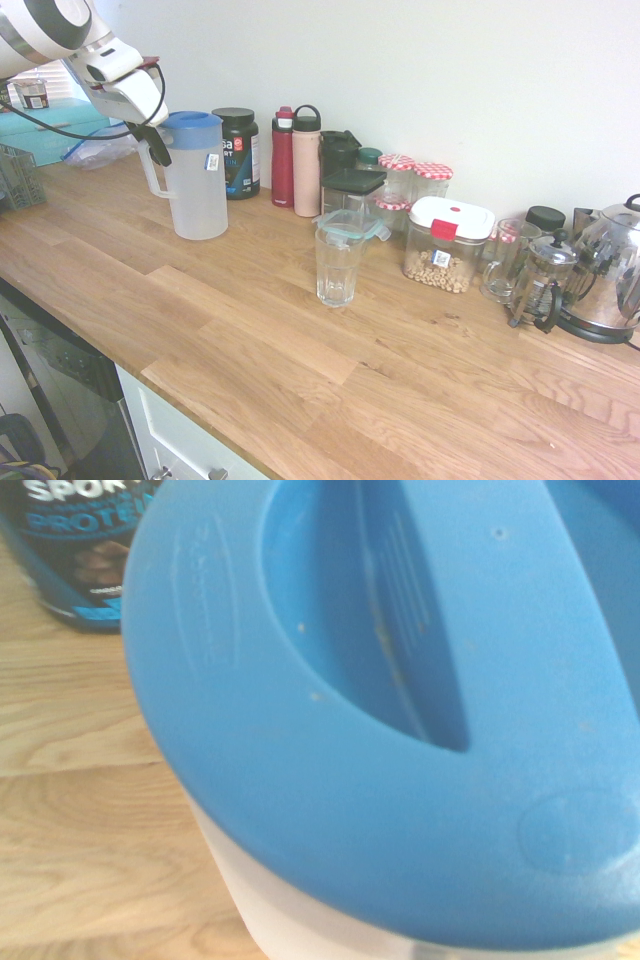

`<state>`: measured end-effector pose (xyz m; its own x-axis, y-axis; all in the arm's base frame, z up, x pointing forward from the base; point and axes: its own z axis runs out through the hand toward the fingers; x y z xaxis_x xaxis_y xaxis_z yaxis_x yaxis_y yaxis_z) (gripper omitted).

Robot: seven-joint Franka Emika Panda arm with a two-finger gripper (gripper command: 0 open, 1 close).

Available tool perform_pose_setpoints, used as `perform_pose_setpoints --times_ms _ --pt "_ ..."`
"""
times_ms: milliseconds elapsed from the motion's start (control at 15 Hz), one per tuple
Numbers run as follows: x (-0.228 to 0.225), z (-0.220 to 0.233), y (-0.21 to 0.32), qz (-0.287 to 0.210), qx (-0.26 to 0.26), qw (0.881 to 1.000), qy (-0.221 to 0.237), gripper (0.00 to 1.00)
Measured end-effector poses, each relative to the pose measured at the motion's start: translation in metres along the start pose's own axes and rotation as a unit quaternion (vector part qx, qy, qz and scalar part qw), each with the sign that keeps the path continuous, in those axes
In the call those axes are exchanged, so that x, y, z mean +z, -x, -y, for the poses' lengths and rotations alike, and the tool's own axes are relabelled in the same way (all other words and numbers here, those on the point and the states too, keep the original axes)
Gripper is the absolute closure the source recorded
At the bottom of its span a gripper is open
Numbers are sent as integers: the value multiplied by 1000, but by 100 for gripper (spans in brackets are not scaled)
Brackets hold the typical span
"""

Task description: Pour me some water

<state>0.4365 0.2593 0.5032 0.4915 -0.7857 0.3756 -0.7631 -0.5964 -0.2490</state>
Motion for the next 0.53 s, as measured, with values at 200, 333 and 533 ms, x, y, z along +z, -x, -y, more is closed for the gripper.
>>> perform_pose_setpoints --times_ms 200,333,533 --pt "16 6 3 6 8 1000 0 100" --pt "25 8 3 8 12 1000 -3 100" --pt "26 9 3 10 18 1000 -6 0"
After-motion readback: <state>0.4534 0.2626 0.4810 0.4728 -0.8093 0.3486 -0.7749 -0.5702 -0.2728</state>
